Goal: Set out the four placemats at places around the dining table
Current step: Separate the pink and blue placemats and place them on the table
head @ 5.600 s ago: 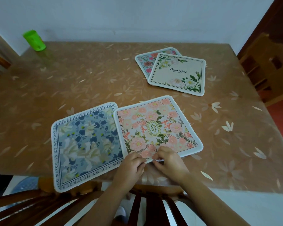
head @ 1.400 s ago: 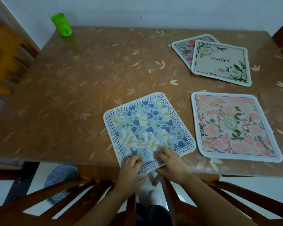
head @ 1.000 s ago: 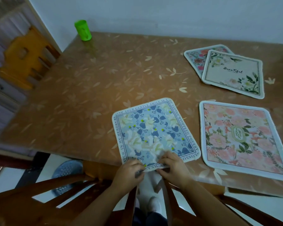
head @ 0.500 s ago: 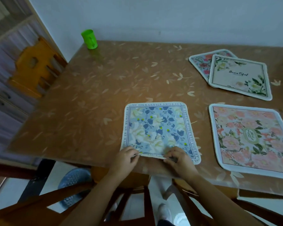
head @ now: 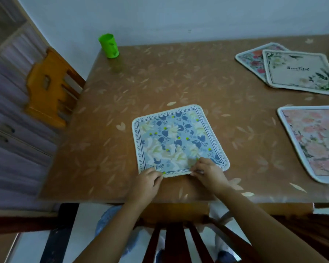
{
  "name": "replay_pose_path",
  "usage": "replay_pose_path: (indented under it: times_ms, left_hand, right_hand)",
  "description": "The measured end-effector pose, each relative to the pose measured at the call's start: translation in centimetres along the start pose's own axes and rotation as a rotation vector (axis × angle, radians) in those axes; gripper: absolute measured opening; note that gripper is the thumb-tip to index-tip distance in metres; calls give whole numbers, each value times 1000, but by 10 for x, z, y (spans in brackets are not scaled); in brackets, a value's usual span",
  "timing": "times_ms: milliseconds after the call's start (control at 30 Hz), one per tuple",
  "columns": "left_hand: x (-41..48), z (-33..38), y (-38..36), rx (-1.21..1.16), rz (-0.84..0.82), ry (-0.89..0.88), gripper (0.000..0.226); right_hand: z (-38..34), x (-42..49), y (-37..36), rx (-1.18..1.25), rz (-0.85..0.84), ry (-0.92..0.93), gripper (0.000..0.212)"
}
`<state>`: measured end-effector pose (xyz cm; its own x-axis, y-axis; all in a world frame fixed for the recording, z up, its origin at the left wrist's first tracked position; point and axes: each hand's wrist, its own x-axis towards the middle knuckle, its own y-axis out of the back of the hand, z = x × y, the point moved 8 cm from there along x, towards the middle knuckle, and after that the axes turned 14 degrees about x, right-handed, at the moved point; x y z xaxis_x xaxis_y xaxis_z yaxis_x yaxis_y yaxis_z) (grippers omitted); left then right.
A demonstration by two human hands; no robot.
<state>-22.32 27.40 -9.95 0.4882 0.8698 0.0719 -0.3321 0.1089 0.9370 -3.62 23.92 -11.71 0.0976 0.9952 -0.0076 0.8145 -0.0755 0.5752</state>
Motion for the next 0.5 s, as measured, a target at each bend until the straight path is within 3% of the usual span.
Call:
replay_pose_path:
  times_ms: [200, 333, 500]
  left_hand:
    - [-6, -26, 12, -59, 22, 33, 14]
    - [-4, -9, 20, -72, 74, -52, 8]
    - [-1, -6, 17, -158, 14, -79, 8]
  right_hand:
    - [-29, 0, -32, 0, 52, 21, 8]
    - [-60, -2, -56, 8, 40, 73, 8]
    - [-66, -1, -63, 47, 6, 36, 7]
